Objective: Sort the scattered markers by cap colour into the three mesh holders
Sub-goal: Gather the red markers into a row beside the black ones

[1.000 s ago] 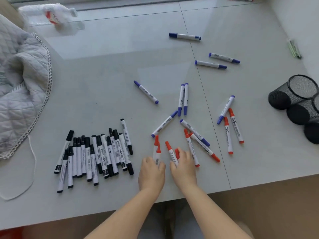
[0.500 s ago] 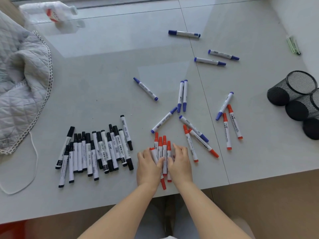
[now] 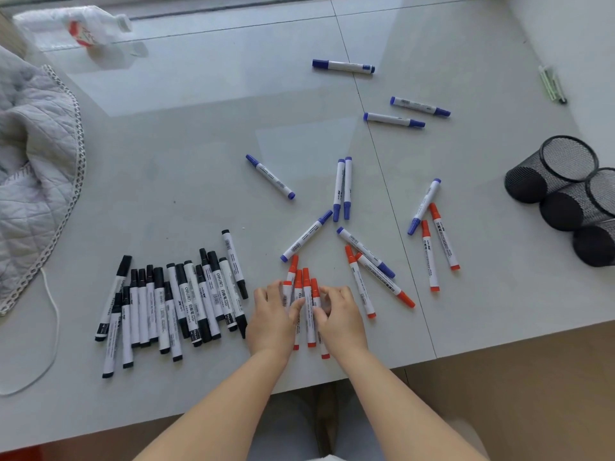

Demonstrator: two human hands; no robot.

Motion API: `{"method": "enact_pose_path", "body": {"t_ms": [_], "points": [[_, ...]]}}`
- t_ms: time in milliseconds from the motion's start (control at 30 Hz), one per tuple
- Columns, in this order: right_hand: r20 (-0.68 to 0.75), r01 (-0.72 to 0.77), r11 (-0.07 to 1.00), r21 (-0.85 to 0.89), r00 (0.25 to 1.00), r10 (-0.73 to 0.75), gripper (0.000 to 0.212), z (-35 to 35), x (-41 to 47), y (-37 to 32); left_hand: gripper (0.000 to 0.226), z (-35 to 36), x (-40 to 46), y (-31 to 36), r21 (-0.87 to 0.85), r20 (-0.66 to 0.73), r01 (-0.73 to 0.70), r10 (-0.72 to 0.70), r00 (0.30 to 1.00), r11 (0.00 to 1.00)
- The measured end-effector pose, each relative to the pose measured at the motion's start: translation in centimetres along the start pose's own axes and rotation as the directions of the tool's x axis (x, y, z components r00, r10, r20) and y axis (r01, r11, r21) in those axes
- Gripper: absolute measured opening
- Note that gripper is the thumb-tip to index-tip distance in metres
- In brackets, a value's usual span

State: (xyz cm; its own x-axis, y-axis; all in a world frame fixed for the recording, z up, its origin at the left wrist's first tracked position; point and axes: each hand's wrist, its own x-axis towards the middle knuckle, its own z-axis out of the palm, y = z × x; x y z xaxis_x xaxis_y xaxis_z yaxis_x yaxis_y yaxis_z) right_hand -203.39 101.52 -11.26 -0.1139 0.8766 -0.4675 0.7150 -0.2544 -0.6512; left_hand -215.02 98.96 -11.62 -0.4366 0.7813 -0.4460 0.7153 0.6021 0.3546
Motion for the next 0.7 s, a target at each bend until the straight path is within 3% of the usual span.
{"method": "enact_pose_path", "body": {"t_ms": [133, 233, 433, 567, 700], "points": [[0.035, -0.023, 0.999, -0.031, 0.999, 0.024, 0.033, -1.0, 0.3, -0.1, 0.061, -0.2, 0.2, 0.9, 0.040, -0.014, -0.012, 0.013, 1.000, 0.999], [0.023, -0.023, 1.000, -0.019, 0.999, 0.024, 0.031, -2.5, 0.7, -0.3, 0.056, -1.0, 0.1, 2.2, 0.024, -0.110, -0.100, 0.102, 0.989, 0.995], [-0.147, -0.009, 0.991, 0.135, 0.989, 0.029, 0.021, -9.6, 4.6, -1.5, 0.035, -4.1, 4.1, 10.0, -0.139, -0.243, -0.330, 0.291, 0.925, 0.934], [-0.259, 0.015, 0.984, 0.178, 0.965, 0.032, 0.016, -17.3, 9.5, -1.0, 0.035, -4.8, 8.6, 17.0, -0.129, -0.230, -0.417, 0.382, 0.895, 0.900], [-0.264, -0.042, 0.996, 0.083, 0.963, 0.063, 0.016, -22.7, 13.1, 2.1, 0.032, -2.4, 10.2, 21.2, -0.109, -0.155, -0.359, 0.341, 0.927, 0.927]]}}
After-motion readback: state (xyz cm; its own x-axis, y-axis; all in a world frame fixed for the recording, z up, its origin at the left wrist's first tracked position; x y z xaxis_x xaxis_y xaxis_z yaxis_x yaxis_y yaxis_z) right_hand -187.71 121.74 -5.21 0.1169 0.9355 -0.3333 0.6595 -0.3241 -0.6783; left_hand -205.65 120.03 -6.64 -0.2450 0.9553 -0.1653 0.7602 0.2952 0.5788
